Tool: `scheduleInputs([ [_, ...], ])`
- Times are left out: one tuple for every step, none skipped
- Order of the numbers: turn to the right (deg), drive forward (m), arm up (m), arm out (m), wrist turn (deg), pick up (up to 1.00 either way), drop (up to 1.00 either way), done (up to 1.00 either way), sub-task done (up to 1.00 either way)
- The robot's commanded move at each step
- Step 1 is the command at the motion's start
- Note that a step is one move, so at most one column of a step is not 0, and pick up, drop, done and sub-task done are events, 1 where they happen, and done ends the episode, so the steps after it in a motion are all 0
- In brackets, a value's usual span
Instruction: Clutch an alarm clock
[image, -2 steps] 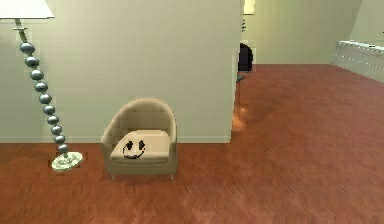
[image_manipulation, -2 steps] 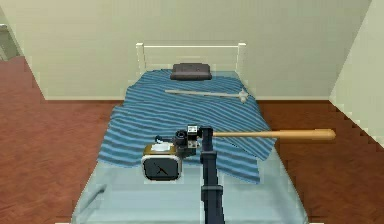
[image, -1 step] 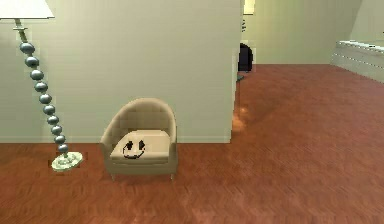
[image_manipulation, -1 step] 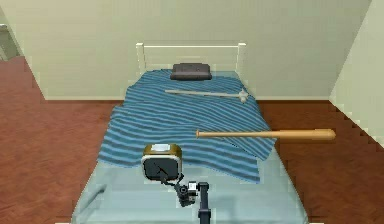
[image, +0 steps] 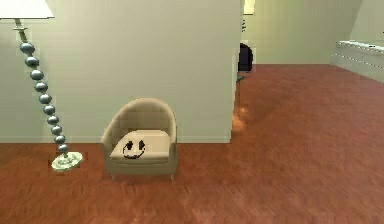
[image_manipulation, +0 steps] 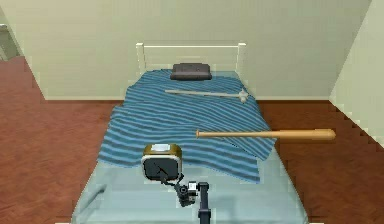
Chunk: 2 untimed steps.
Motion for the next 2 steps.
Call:
scheduleInputs([
  [0.0, 0.00, 0.10, 0.00, 0.0, 0.00, 0.00, 0.00, 0.00],
  [0.0, 0.00, 0.00, 0.00, 0.0, 0.00, 0.00, 1.00, 0.00],
])
